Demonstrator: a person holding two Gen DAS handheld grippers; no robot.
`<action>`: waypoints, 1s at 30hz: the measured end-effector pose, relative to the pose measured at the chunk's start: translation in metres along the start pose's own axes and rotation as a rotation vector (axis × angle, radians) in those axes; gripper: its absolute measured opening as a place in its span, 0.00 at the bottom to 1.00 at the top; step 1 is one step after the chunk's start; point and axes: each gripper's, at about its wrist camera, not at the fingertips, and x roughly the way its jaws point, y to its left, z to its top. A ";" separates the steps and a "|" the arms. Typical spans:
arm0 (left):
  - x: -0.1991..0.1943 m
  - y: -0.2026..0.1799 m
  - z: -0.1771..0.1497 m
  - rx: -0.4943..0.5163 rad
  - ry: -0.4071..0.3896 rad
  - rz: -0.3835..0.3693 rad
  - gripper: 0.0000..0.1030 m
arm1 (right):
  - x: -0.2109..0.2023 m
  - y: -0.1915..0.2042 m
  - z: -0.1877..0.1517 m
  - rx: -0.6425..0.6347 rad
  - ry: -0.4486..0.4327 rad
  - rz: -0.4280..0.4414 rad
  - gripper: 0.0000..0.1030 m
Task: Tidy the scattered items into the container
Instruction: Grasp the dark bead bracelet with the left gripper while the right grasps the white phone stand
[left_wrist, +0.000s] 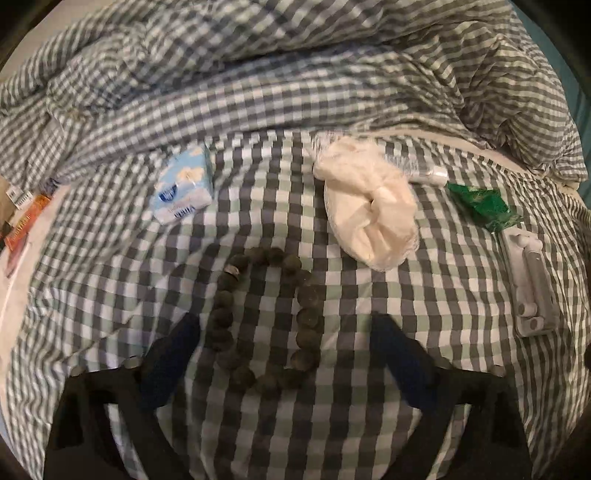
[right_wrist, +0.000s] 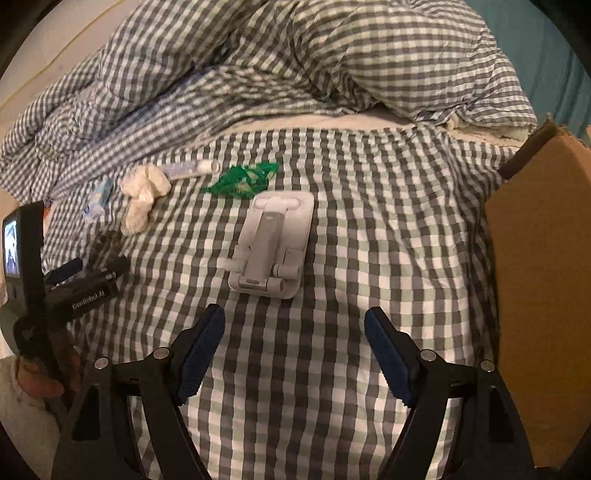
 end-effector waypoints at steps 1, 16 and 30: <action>0.003 0.002 -0.001 -0.010 0.013 -0.006 0.80 | 0.003 0.001 0.000 -0.003 0.007 -0.001 0.75; -0.051 0.037 -0.010 -0.059 -0.047 -0.048 0.10 | 0.029 0.024 0.013 -0.035 0.012 -0.013 0.75; -0.075 0.039 -0.011 -0.014 -0.095 -0.043 0.10 | 0.057 0.025 0.028 0.009 0.043 -0.050 0.75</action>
